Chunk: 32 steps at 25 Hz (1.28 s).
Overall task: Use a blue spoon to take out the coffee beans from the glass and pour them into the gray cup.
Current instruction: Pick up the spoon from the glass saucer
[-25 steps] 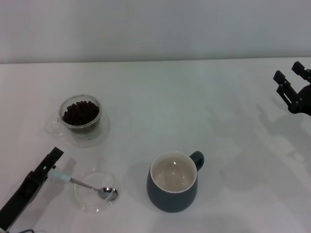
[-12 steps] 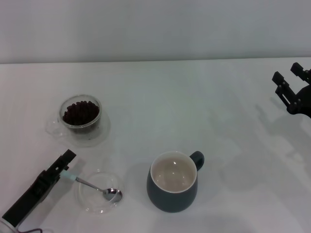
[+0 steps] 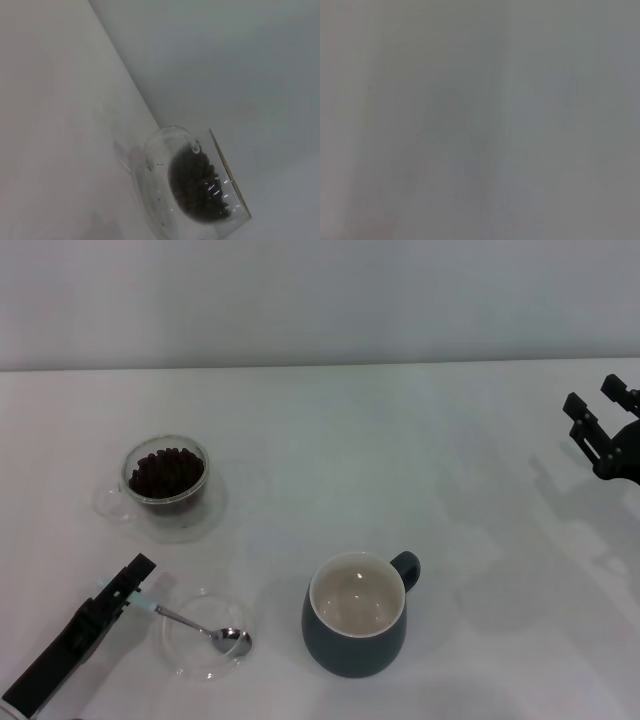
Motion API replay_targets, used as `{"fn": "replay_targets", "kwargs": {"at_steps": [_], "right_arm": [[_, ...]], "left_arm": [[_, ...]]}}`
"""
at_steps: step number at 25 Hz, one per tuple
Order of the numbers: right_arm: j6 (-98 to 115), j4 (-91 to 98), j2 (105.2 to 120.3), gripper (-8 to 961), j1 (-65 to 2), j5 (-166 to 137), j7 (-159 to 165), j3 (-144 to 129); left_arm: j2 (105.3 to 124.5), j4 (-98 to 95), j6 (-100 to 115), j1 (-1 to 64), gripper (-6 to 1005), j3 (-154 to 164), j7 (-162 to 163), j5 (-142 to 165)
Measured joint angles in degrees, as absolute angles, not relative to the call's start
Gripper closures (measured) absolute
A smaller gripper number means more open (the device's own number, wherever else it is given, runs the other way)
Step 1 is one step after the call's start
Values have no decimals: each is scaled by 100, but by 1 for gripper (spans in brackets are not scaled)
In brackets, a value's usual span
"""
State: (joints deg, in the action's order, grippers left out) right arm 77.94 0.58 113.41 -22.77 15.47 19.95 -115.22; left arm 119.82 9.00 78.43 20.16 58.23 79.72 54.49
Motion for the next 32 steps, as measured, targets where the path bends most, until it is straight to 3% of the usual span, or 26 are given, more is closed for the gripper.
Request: {"fn": "replay_targets", "kwargs": {"at_steps": [6, 25, 32], "right_arm": [[7789, 62, 11330, 439, -2252, 1547, 1995, -11522], [7785, 35, 11311, 440, -2274, 1547, 1990, -11522], [7715, 41, 11311, 439, -2286, 1547, 1939, -11471]], "left_arm": [[11988, 902, 7852, 1995, 303, 5807, 7941, 5449], [11988, 906, 7858, 2057, 721, 5802, 7999, 5414], [11988, 904, 7848, 2025, 800, 5779, 8039, 5339]]}}
